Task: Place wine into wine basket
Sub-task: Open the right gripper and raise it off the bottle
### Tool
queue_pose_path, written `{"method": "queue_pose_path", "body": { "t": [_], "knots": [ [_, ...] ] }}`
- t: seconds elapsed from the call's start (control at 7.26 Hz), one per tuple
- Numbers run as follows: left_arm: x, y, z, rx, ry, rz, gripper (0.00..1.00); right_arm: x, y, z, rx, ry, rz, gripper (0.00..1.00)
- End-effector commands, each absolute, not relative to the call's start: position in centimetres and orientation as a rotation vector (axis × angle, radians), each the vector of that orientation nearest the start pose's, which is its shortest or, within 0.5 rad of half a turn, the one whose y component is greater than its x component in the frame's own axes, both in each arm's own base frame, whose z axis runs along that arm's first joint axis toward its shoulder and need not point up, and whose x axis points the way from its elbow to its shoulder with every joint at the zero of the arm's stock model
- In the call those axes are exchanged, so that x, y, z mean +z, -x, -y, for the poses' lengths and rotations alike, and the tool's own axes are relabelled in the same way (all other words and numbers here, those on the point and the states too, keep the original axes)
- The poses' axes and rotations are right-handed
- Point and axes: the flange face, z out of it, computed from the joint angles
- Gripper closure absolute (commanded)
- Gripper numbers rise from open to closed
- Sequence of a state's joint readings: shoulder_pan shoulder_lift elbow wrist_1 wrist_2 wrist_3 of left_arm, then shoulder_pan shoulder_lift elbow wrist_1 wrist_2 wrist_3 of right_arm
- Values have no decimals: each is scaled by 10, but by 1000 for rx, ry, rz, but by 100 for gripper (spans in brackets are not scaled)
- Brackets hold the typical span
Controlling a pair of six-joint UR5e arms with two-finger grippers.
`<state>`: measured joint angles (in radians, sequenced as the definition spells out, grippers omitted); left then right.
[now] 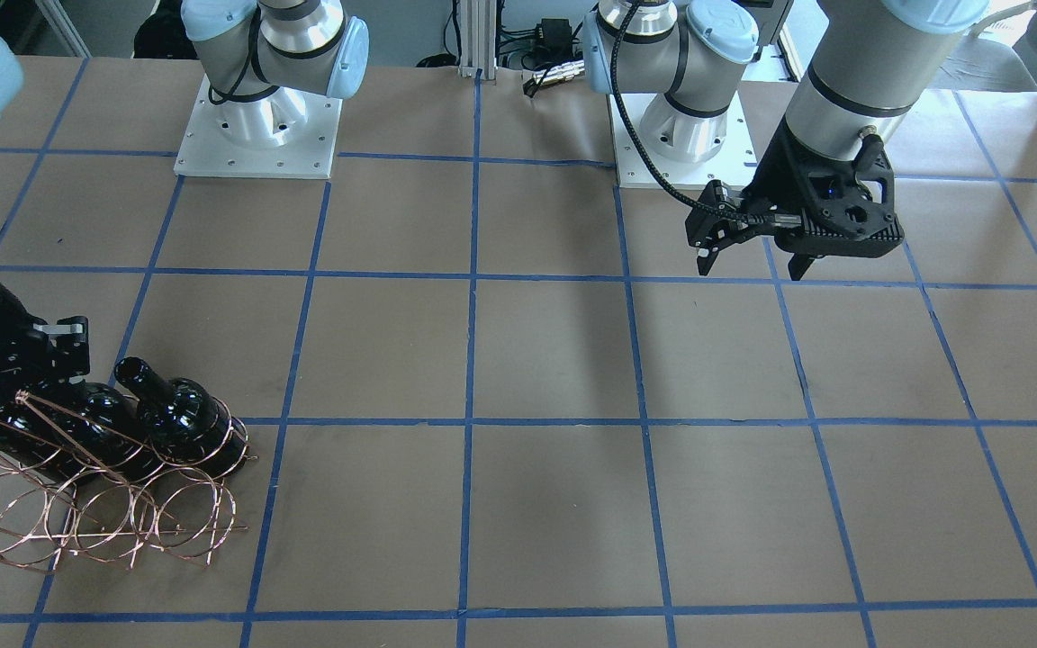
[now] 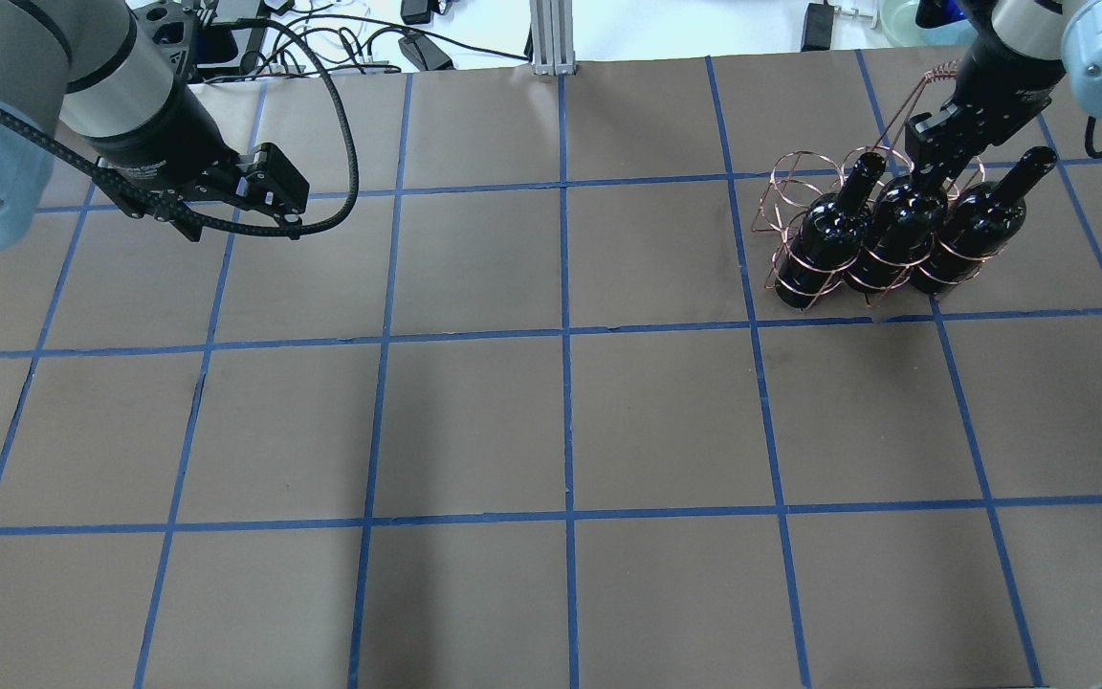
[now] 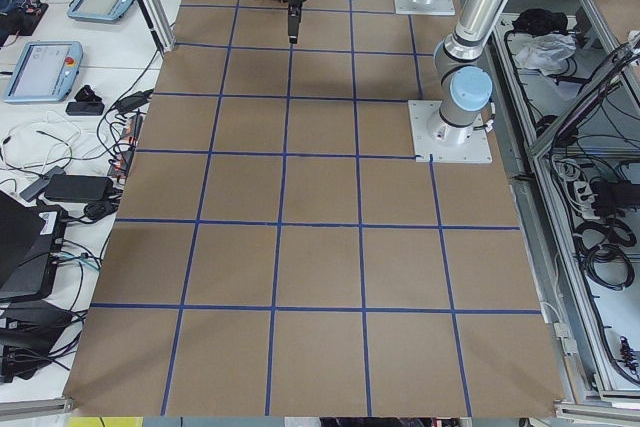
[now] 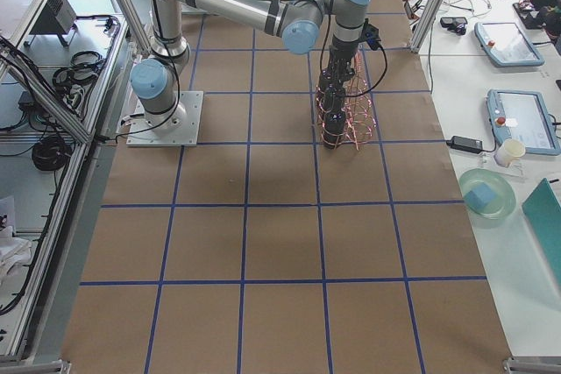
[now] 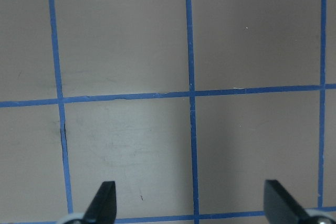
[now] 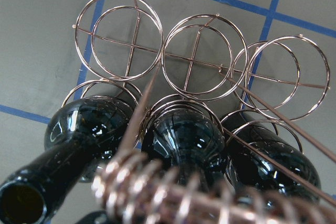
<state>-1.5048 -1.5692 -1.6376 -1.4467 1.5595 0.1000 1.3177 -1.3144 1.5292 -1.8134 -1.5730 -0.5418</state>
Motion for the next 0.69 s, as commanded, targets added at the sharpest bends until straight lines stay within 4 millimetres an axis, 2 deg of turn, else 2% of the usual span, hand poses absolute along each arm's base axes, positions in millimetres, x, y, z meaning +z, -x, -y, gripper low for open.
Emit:
{"method": "queue_pose_path", "body": {
  "t": [0.0,0.28,0.41,0.55],
  "knots": [
    [466,101,505,-86,-56,-3148,0,383,20,610,-20,439,-3121,93],
    [461,101,505,-67,-49,-3149,0,385,20,610,-24,424,-3124,34],
    [451,102,504,-36,-46,-3153,0,395,20,610,-72,368,-3140,8],
    [446,102,504,-24,-46,-3154,0,407,19,613,-128,239,-3163,0]
  ]
}}
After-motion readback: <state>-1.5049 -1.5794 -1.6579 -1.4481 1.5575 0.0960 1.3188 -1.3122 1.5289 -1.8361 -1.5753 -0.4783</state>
